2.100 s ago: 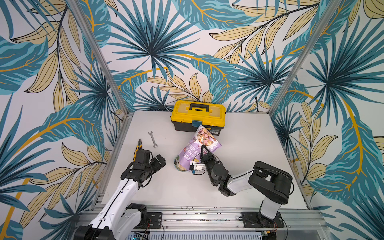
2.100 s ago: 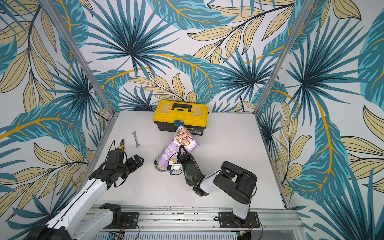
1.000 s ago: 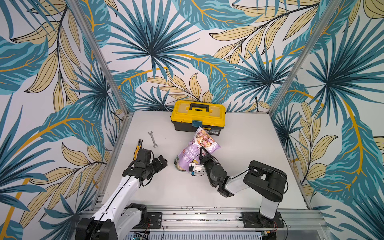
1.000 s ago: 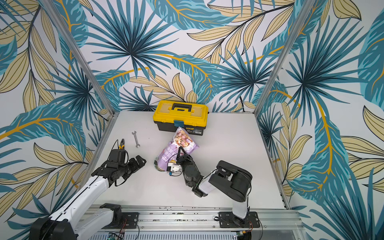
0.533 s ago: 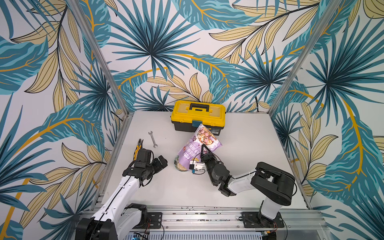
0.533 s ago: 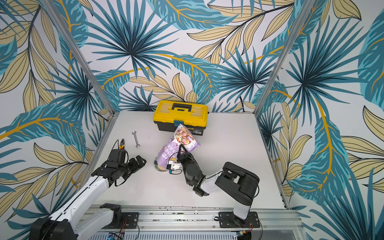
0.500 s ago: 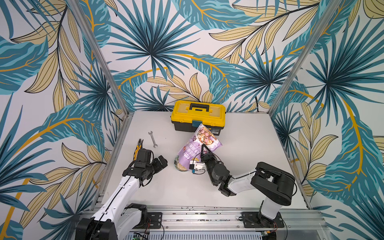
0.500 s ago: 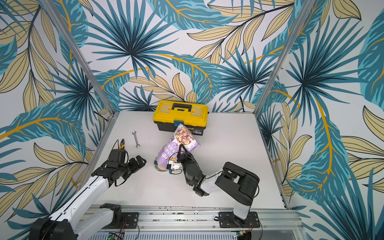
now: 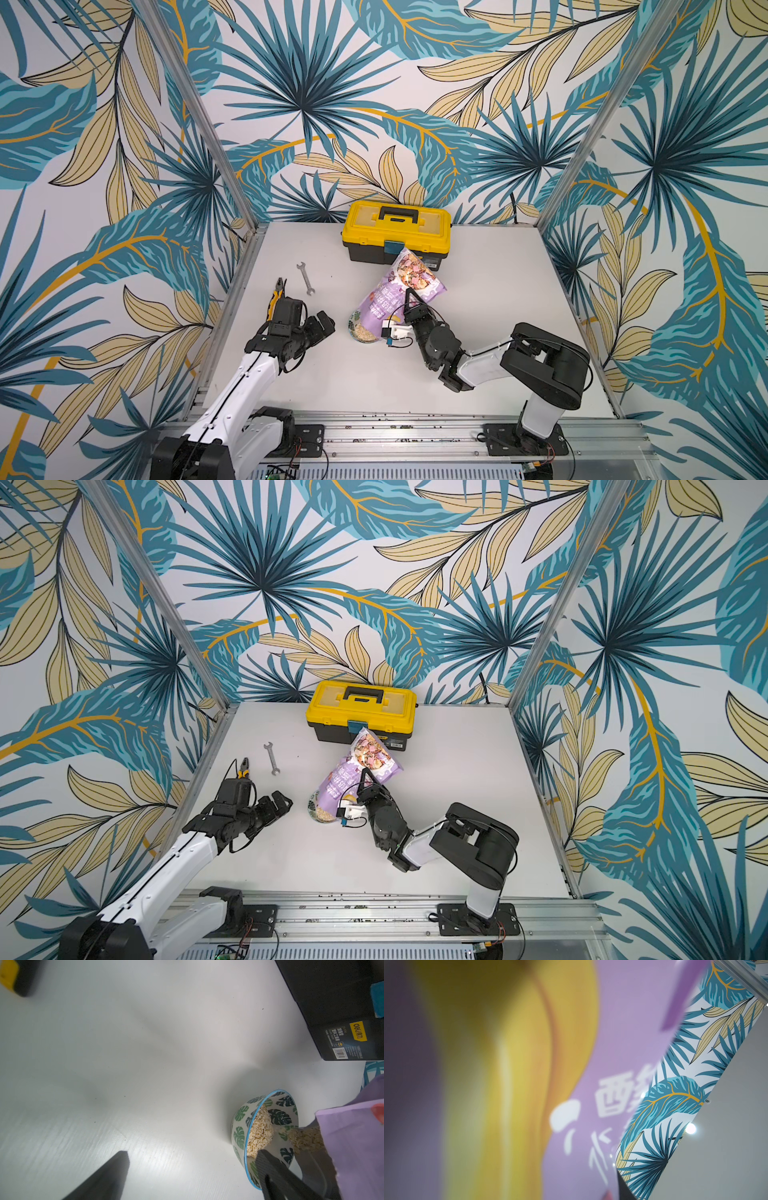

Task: Pour the oats into the breakfast bowl
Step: Pour the oats into the bowl.

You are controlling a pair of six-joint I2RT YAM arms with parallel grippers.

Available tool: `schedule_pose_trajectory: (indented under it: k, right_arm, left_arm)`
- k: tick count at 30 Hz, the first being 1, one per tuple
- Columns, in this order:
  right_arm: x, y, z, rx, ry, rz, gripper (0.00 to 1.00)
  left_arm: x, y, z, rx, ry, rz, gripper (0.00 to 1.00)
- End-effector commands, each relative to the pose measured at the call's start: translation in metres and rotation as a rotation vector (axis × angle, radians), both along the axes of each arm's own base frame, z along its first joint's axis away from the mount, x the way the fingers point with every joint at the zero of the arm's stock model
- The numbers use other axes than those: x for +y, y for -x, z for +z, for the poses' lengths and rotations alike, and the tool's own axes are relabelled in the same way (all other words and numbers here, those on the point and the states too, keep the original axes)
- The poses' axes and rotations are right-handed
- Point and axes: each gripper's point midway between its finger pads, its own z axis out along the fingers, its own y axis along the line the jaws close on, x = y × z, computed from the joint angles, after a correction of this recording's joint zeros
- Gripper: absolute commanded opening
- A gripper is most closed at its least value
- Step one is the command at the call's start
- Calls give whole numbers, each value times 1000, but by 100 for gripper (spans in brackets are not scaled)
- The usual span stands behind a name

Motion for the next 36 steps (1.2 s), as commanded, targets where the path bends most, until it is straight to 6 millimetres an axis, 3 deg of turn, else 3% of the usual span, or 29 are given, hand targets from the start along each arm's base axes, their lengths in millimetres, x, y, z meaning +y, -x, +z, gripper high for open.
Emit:
schedule_pose_trajectory:
  k: [1, 5, 11, 36]
  right_arm:
    - [-3, 2, 46, -126, -88, -10, 0]
    - [0, 6, 31, -138, -44, 2, 0]
    - [2, 5, 49, -159, -75, 4, 0]
    - [4, -4, 38, 5, -39, -78, 0]
  left_arm:
    - [1, -5, 10, -35, -2, -4, 100]
    - [1, -5, 10, -34, -4, -5, 100]
    - [-3, -6, 8, -32, 12, -21, 100]
    - [-6, -8, 9, -41, 18, -40, 100]
